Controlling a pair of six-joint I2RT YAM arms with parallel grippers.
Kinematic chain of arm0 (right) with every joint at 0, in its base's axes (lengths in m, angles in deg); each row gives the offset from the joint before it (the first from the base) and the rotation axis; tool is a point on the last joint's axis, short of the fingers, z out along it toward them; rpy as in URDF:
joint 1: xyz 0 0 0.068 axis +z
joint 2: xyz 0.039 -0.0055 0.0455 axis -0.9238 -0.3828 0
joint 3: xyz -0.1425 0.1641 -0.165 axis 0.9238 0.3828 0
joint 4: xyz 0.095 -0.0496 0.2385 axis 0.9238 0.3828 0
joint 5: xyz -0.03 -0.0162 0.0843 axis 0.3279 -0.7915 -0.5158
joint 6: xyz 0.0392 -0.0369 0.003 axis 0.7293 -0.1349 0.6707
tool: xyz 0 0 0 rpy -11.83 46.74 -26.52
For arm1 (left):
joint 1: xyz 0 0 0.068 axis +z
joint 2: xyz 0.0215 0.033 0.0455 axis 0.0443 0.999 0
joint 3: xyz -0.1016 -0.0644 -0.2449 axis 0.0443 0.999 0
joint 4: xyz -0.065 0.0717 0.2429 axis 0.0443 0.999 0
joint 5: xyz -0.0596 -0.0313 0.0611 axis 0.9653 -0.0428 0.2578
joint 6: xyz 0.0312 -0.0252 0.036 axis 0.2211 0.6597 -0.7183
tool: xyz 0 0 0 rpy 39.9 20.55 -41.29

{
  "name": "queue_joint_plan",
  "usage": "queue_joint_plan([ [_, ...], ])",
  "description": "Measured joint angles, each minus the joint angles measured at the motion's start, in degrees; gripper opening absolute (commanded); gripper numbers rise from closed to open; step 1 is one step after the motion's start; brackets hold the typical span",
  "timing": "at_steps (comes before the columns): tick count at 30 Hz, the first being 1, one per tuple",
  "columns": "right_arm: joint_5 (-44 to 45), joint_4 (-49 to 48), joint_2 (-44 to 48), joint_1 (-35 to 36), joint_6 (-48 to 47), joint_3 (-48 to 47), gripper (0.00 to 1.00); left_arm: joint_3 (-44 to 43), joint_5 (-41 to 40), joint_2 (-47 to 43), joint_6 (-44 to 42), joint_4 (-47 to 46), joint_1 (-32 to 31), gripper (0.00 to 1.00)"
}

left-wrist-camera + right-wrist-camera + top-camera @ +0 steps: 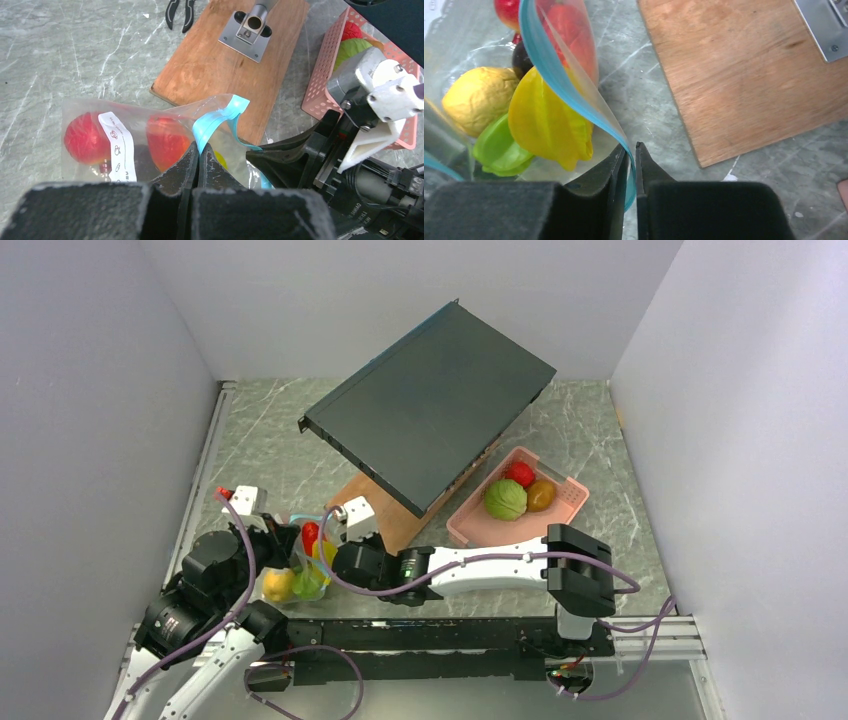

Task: Place the food in the zip-top bag and seal the zipper
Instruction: Adjust the zipper food storage bag at the center of the board.

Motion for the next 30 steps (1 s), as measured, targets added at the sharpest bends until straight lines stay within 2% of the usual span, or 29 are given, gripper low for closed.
queue_joint_plan([
  [1,-0.5,-0.9,0.2,0.0,-0.2,0.2,0.00,0.0,-0.2,0.0,0.0,0.0,0.0,0.00],
  [9,-2.8,-3.6,4.5,0.0,-4.9,-2.1,0.00,0.0,-2.6,-1.0,1.0,0.2,0.0,0.00],
  [17,-5.0,-8.2,11.0,-0.1,-6.9,-5.1,0.00,0.0,-6.3,-7.7,2.6,0.5,0.0,0.00],
  [22,-5.0,-8.3,10.5,-0.8,-6.3,-5.1,0.00,0.0,-8.0,-10.0,3.2,1.4,0.0,0.00],
  [30,-5.1,-7.3,9.7,-1.1,-7.2,-5.3,0.00,0.0,-8.5,-8.0,3.6,1.5,0.0,0.00],
])
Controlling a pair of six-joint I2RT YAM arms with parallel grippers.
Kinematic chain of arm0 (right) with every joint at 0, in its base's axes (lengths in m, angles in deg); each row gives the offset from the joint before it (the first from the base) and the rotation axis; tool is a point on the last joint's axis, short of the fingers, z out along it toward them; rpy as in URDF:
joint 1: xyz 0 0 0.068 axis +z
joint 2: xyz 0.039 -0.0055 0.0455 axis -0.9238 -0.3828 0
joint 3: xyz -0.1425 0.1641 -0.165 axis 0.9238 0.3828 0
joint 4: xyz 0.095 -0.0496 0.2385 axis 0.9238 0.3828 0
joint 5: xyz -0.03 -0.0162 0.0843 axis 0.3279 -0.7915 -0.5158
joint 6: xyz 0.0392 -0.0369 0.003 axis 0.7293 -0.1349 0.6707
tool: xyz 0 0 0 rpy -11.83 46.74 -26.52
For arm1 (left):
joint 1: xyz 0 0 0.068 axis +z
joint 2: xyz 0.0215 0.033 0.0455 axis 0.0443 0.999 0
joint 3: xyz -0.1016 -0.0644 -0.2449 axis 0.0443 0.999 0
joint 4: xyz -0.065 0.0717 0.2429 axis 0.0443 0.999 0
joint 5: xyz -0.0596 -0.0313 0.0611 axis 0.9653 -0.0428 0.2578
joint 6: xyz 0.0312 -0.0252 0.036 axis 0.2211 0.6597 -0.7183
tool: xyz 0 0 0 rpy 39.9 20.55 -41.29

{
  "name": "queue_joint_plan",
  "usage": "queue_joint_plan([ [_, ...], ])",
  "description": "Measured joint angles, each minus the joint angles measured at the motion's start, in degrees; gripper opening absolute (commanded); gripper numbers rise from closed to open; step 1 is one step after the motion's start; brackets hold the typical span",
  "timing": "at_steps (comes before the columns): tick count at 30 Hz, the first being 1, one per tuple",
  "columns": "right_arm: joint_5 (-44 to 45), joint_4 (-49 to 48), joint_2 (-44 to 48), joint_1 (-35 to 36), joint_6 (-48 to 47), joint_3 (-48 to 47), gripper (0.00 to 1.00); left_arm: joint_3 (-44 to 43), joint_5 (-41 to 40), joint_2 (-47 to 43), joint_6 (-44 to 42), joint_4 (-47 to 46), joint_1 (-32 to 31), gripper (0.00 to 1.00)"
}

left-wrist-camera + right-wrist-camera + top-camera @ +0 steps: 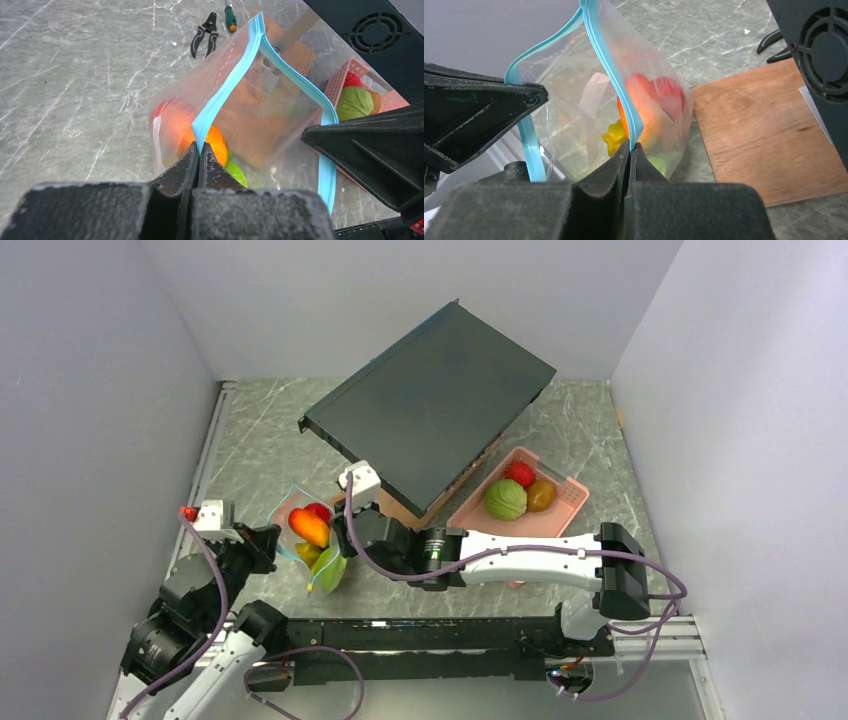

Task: Place the food in the zip-top bag and seal the zipper
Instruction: Adjust the zipper food storage bag at the center of the board, then pick up the fake fruit from the bin.

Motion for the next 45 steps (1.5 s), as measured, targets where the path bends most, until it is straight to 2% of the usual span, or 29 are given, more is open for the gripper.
queue_joint_plan([
  [9,-0.2,0.1,0.0,-0.1,-0.6,-0.3,0.01,0.0,-0.6,-2.1,0.4,0.3,0.0,0.00],
  [11,-0.3,0.6,0.0,-0.2,-0.4,-0.3,0.19,0.0,-0.7,-2.1,0.4,0.4,0.0,0.00],
  [14,-0.8,1.7,0.0,-0.3,-0.3,-0.3,0.33,0.0,-0.9,-1.7,0.4,0.5,0.0,0.00],
  [22,-3.4,4.8,1.0,-0.3,-3.1,-0.8,0.54,0.0,-1.0,-1.0,0.5,0.7,0.0,0.00],
  [26,-4.3,7.5,4.6,-0.3,-6.5,-1.2,0.58,0.0,-1.0,-1.0,0.5,0.7,0.0,0.00],
  [32,-6.2,9.1,17.2,-0.3,-11.0,0.4,0.60,0.0,-1.0,-1.0,0.5,0.7,0.0,0.00],
  [37,-3.9,8.9,33.0,-0.3,-12.8,7.6,0.60,0.0,-1.0,-1.0,0.4,0.7,0.0,0.00],
  [42,7.4,11.9,46.6,-0.3,-10.8,18.1,0.71,0.0,-1.0,-0.9,0.4,0.7,0.0,0.00],
  [45,18.8,18.0,53.5,-0.4,-4.0,24.2,0.73,0.0,-1.0,-0.4,0.4,0.7,0.0,0.00],
])
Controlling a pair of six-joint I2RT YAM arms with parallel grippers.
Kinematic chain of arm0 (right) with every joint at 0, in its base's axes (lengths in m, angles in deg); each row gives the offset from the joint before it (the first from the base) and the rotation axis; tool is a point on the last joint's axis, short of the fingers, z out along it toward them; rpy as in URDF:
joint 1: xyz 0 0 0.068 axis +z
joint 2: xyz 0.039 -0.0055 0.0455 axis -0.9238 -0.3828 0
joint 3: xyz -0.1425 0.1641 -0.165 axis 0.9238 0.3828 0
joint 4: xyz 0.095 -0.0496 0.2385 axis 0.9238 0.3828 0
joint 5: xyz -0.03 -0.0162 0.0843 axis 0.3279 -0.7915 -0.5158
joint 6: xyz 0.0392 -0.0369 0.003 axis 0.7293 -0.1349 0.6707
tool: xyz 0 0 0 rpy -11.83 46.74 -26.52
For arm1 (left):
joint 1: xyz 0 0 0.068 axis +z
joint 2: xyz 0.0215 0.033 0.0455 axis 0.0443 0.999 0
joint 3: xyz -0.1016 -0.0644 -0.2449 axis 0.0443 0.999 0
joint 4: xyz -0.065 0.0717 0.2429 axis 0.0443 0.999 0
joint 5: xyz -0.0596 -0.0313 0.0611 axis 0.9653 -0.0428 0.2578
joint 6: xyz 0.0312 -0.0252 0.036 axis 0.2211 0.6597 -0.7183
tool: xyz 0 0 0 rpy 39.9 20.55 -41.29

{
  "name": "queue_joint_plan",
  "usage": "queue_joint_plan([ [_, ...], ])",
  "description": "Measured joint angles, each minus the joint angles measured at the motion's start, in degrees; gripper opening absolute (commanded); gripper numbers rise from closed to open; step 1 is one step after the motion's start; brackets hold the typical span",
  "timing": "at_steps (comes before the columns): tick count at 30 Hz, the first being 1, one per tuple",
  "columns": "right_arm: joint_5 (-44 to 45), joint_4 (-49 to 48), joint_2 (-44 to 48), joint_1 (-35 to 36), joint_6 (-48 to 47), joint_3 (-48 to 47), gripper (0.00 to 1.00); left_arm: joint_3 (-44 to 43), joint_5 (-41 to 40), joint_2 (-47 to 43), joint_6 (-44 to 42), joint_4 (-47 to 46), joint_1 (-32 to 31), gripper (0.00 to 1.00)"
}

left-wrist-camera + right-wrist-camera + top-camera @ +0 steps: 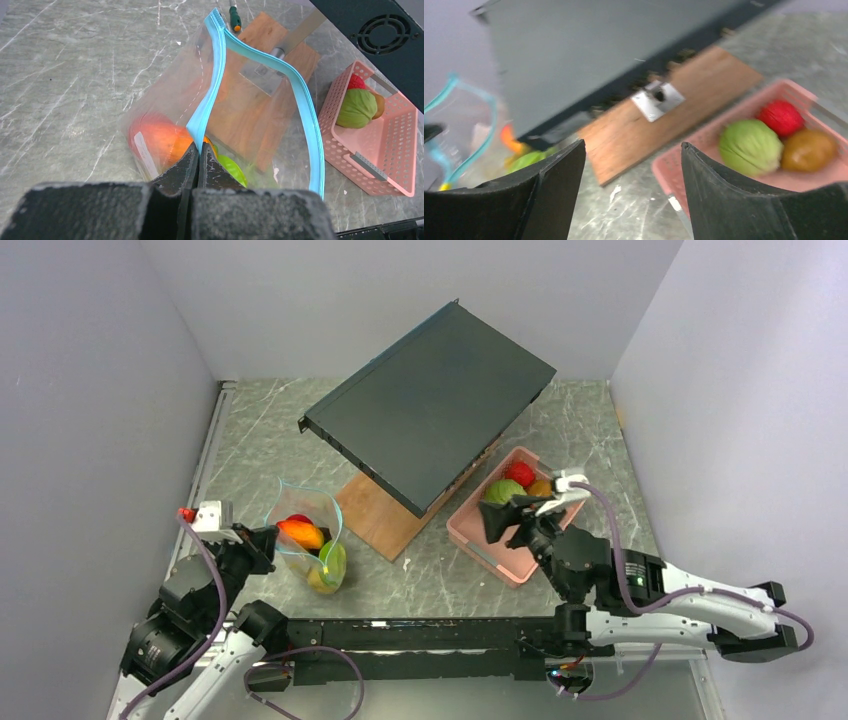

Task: Place the food in the zip-top bag and seal the zipper
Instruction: Pick up the fake fruit from the bin.

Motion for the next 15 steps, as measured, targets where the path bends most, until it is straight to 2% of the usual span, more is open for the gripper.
queue_joint_plan([
  [4,10.3,5.1,6.9,-0.9,8.0,7.5,0.74,0.0,0.0,0.7,0.0,0.0,0.0,0.00],
  [9,14.8,10.1,6.6,-5.2,15.6,13.2,0.74,0.0,0.0,1.3,0.0,0.0,0.0,0.00],
  [11,14.3,11.4,4.8,-9.9,17.8,14.5,0.74,0.0,0.0,1.4,0.0,0.0,0.0,0.00],
  [15,8.1,10.4,0.9,-23.9,18.3,16.8,0.74,0.0,0.0,1.4,0.0,0.0,0.0,0.00],
])
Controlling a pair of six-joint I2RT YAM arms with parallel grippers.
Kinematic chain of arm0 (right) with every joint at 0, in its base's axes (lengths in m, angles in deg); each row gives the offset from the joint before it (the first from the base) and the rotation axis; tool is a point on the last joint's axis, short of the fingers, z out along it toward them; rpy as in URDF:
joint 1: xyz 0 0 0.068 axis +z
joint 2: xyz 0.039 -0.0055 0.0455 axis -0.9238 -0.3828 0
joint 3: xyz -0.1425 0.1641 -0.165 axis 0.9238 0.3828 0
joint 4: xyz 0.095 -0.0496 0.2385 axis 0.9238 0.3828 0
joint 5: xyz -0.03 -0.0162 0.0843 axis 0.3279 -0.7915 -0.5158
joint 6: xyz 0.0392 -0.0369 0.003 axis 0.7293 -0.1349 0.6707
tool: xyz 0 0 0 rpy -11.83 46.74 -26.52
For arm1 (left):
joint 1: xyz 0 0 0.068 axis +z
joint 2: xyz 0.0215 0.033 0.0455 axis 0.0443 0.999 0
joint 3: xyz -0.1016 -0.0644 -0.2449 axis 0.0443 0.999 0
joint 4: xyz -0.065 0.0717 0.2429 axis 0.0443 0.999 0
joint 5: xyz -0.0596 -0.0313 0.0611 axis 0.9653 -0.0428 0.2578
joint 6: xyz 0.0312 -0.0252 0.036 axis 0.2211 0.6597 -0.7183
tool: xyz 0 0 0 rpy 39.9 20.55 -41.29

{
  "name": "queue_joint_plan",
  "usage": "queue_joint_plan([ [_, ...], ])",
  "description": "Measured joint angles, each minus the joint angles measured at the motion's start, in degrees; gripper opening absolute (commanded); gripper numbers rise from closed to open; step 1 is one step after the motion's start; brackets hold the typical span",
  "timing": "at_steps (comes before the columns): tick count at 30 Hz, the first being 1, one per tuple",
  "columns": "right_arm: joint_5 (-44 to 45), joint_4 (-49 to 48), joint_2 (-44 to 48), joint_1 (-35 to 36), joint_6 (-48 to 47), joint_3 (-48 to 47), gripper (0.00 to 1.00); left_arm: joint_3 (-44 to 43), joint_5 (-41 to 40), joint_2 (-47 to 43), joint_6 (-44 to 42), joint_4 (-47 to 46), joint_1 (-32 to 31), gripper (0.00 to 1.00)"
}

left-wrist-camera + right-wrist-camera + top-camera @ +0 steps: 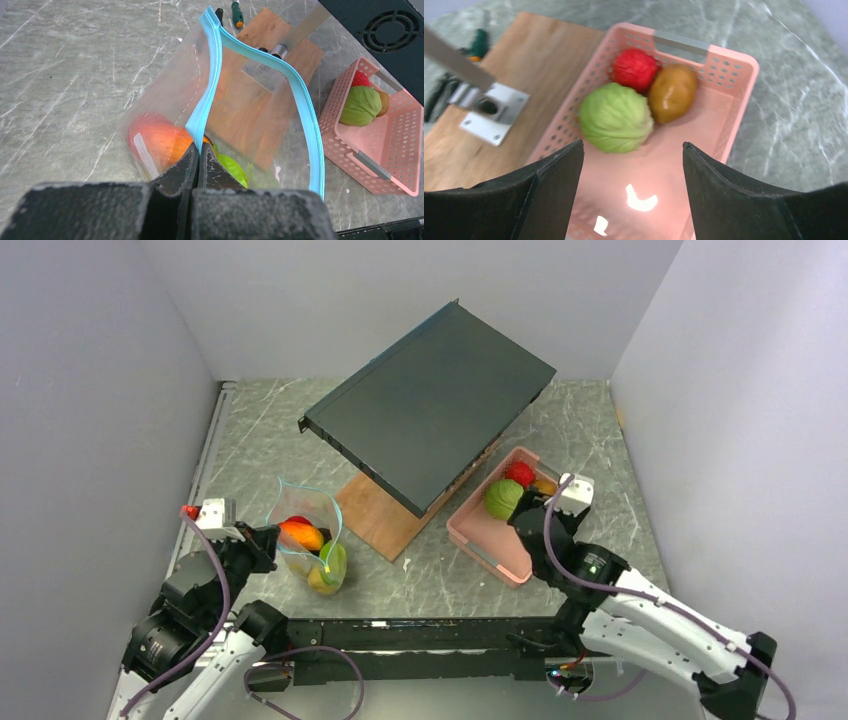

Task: Place the food in the zip-top bag and seal the zipper
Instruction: Pick up the fake fruit from the bin.

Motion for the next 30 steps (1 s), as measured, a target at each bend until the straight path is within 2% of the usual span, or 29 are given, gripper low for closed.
queue_joint_plan([
  [7,-18.2,-6.1,-9.8,-23.8,-1.4,0.4,0.72,0.0,0.0,0.2,0.0,0.0,0.0,0.00],
  [12,-31.7,-9.4,-18.3,-36.8,-1.6,-0.9,0.71,0.0,0.0,0.2,0.0,0.0,0.0,0.00],
  [21,-41.2,-14.6,-26.6,-46.6,-1.5,-2.0,0.69,0.0,0.0,0.2,0.0,0.0,0.0,0.00],
  [30,-43.1,-19.8,-35.2,-49.9,-2.7,-2.0,0.72,0.0,0.1,0.2,0.0,0.0,0.0,0.00],
])
